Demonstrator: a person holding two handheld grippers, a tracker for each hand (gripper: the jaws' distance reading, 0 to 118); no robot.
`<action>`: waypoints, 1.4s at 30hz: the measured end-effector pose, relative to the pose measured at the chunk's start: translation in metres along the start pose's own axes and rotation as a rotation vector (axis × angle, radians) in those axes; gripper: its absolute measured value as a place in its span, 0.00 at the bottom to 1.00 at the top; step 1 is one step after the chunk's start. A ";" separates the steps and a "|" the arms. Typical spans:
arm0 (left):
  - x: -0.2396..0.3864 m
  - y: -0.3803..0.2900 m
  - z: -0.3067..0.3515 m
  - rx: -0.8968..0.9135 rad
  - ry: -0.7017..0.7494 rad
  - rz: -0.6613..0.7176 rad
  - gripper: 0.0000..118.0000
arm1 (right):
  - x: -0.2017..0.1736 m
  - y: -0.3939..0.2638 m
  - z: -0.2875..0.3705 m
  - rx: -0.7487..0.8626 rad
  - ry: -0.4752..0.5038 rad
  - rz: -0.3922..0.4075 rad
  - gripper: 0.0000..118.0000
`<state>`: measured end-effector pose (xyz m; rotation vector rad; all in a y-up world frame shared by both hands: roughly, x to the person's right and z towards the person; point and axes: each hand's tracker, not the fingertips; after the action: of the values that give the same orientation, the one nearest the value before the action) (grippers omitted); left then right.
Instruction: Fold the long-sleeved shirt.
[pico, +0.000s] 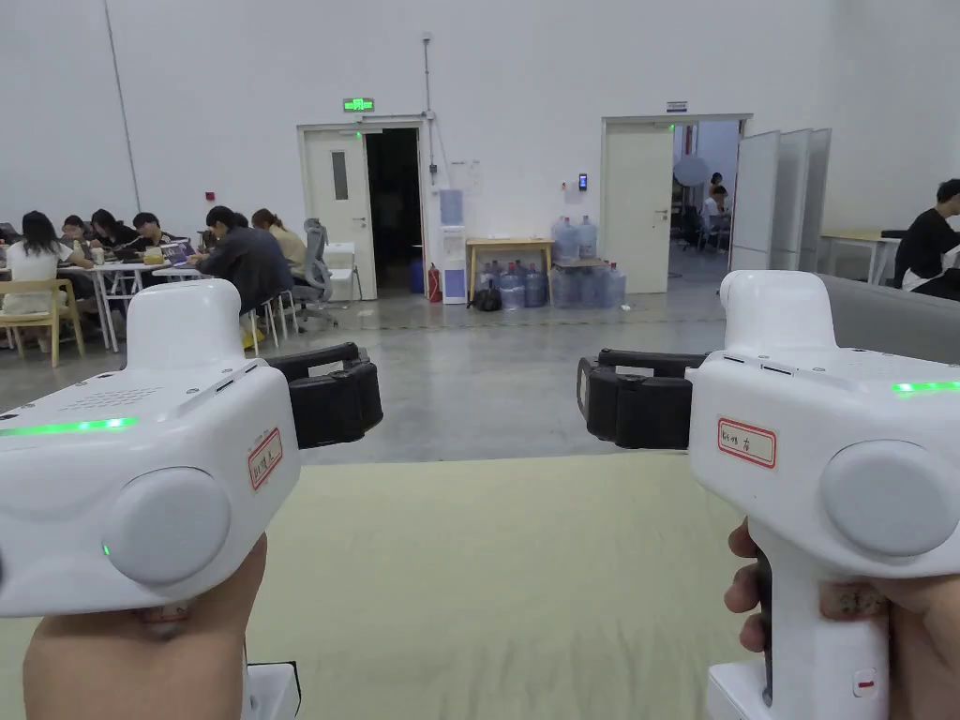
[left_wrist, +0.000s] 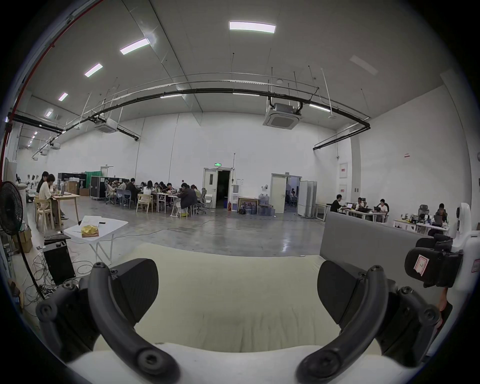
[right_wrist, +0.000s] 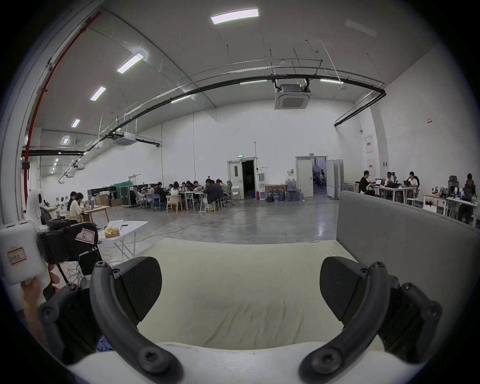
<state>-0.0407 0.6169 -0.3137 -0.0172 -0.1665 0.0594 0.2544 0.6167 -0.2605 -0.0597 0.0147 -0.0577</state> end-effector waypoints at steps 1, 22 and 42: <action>0.000 0.000 0.000 -0.002 -0.003 0.004 1.00 | 0.000 0.000 -0.002 -0.004 -0.002 -0.001 1.00; 0.001 0.001 0.000 -0.012 -0.007 -0.003 1.00 | 0.003 0.003 -0.004 -0.015 -0.028 -0.005 1.00; 0.000 0.001 0.000 -0.009 -0.015 0.016 1.00 | 0.004 0.003 -0.003 -0.014 -0.024 -0.005 1.00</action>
<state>-0.0409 0.6183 -0.3137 -0.0267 -0.1814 0.0751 0.2584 0.6193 -0.2640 -0.0744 -0.0094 -0.0615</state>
